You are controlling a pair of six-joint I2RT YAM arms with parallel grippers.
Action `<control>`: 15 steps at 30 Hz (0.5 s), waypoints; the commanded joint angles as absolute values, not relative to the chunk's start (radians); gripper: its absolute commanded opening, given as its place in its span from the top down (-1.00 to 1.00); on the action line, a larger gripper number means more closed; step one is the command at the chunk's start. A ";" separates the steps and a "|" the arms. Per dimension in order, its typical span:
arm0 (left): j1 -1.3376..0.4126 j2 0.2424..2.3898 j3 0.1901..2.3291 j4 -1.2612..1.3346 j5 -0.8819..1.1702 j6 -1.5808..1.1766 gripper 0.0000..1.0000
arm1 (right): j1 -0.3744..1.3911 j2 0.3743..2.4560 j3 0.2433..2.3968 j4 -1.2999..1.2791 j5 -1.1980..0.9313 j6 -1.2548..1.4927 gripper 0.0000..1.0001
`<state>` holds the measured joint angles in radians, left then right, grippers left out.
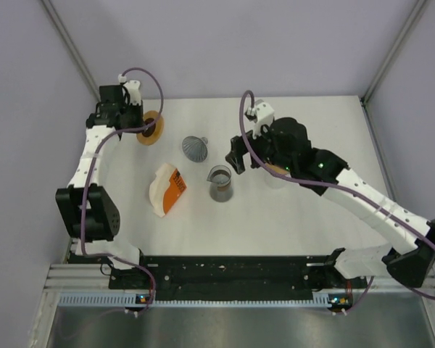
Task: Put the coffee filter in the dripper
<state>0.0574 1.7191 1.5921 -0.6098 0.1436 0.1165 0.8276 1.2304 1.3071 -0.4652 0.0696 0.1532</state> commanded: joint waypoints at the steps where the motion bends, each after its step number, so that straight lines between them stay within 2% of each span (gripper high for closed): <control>1: 0.052 1.531 1.485 -0.592 0.334 0.003 1.00 | 0.856 1.376 1.472 -0.345 -0.036 0.228 -0.96; 6: 0.020 1.335 1.356 -0.528 0.383 -0.118 1.00 | 0.882 1.534 1.584 -0.148 -0.182 0.355 -0.94; 10: 0.005 1.237 1.321 -0.529 0.345 -0.161 1.00 | 0.882 1.679 1.681 -0.115 -0.105 0.503 -0.61; 15: -0.034 1.212 1.332 -0.566 0.330 -0.166 1.00 | 0.890 1.796 1.756 -0.066 -0.159 0.575 -0.39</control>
<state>-0.0181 1.2427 1.3212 -0.5987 0.3283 -0.1295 0.8776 1.7405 1.6749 -0.1741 -0.1097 0.4667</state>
